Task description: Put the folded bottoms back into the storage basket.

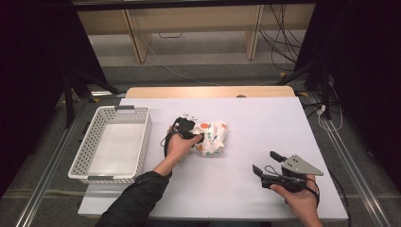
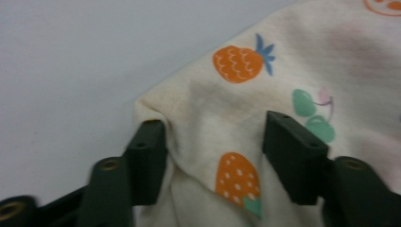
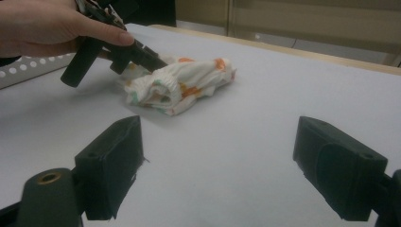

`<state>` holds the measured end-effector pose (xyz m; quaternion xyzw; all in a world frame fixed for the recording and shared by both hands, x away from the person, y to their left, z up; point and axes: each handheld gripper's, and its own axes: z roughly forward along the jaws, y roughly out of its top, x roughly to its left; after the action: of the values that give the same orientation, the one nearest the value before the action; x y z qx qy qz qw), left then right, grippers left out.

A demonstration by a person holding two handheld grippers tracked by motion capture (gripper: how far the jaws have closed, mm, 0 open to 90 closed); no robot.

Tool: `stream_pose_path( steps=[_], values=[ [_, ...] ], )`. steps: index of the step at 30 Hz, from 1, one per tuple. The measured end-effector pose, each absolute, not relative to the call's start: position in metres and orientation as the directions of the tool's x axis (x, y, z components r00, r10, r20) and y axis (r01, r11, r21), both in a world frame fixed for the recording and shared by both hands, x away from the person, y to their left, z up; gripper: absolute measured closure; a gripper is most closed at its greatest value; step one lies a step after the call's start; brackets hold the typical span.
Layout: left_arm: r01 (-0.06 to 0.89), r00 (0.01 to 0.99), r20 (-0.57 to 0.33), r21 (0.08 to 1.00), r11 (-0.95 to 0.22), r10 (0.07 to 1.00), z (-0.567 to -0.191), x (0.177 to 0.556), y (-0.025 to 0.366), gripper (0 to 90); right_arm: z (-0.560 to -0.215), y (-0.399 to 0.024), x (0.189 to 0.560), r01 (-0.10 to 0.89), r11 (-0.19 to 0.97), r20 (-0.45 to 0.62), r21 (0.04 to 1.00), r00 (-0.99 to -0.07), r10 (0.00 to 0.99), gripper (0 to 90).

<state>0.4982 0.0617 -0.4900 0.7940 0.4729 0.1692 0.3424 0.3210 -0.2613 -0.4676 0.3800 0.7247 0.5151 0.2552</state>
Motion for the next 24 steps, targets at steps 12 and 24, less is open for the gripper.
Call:
stream_pose_path(
  steps=[12, 24],
  values=[
    [0.644, 0.506, -0.133, 0.716, -0.270, 0.852, -0.491, 0.492, 0.062, 81.3, -0.469, -0.261, 0.321, 0.299, 0.191, 0.022, 0.935, -0.585, 0.811, 18.4],
    [0.578, 0.511, -0.212, 0.802, -0.150, 0.833, -0.472, 0.472, 0.078, 81.8, -0.471, -0.263, 0.323, 0.301, 0.193, 0.015, 0.934, -0.572, 0.820, 19.1]
  ],
)
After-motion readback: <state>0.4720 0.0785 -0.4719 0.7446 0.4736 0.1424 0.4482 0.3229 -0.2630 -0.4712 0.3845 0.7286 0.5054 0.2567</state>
